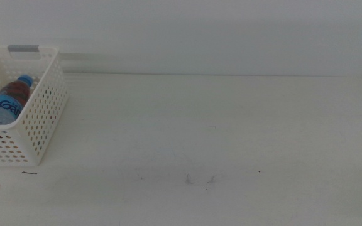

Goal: Use arms to grab the bottles and put them into the dustbin to the left of the table.

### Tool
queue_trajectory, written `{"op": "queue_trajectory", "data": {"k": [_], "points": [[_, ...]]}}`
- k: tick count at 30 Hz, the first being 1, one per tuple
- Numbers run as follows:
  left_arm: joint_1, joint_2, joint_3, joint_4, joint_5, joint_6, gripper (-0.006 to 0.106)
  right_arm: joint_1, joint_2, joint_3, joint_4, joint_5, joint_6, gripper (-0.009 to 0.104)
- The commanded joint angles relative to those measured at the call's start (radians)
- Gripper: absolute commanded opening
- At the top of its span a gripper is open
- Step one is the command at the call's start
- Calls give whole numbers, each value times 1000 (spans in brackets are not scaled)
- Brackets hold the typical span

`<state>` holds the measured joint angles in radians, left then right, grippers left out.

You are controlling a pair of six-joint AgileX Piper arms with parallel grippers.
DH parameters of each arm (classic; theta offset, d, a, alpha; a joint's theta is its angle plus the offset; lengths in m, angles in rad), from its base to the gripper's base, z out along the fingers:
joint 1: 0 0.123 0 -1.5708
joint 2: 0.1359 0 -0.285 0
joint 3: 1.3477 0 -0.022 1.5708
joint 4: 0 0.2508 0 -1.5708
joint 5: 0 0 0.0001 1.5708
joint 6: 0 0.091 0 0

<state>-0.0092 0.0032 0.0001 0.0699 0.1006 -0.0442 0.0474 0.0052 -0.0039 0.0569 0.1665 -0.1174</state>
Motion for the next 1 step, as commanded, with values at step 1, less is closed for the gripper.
{"op": "queue_trajectory", "data": {"k": [1], "points": [[-1, -3, 0, 1, -10, -9, 94, -8, -5, 4, 0, -10, -2, 89]]}}
